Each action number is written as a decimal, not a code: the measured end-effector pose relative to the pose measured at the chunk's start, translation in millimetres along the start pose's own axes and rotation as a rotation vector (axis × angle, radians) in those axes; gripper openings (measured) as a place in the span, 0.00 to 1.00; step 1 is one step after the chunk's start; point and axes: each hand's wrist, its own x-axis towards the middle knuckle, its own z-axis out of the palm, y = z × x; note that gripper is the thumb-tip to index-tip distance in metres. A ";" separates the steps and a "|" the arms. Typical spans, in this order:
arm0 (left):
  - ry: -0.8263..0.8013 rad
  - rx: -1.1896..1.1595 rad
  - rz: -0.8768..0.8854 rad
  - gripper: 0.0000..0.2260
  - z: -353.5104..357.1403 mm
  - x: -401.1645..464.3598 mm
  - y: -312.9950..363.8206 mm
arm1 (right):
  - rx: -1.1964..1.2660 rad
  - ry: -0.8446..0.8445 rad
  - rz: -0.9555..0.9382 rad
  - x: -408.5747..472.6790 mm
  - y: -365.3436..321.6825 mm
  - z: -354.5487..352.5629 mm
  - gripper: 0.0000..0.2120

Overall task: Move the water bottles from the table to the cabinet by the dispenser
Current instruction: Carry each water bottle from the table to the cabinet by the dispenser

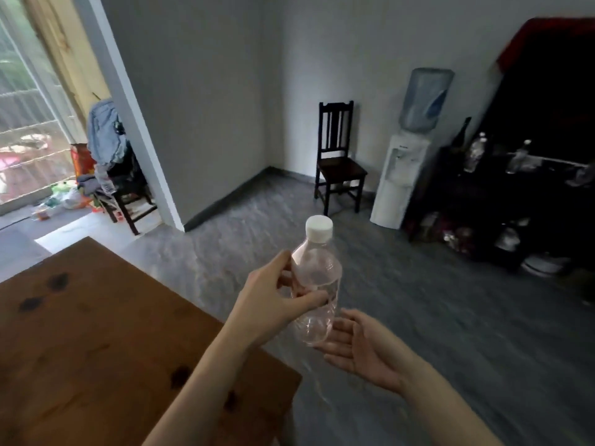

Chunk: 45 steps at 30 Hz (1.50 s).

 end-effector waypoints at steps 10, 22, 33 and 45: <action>-0.277 -0.090 0.173 0.19 172.2 96.5 96.8 | 0.185 0.198 -0.137 -44.1 -51.9 -192.4 0.17; -0.386 -0.095 0.196 0.21 270.9 195.8 136.8 | 0.324 0.220 -0.147 -22.3 -114.2 -303.7 0.16; -0.405 -0.145 0.208 0.20 326.5 377.0 128.8 | 0.311 0.261 -0.151 85.6 -254.8 -378.8 0.22; -0.486 -0.125 0.292 0.19 391.4 552.9 134.7 | 0.447 0.292 -0.182 178.2 -386.0 -465.2 0.31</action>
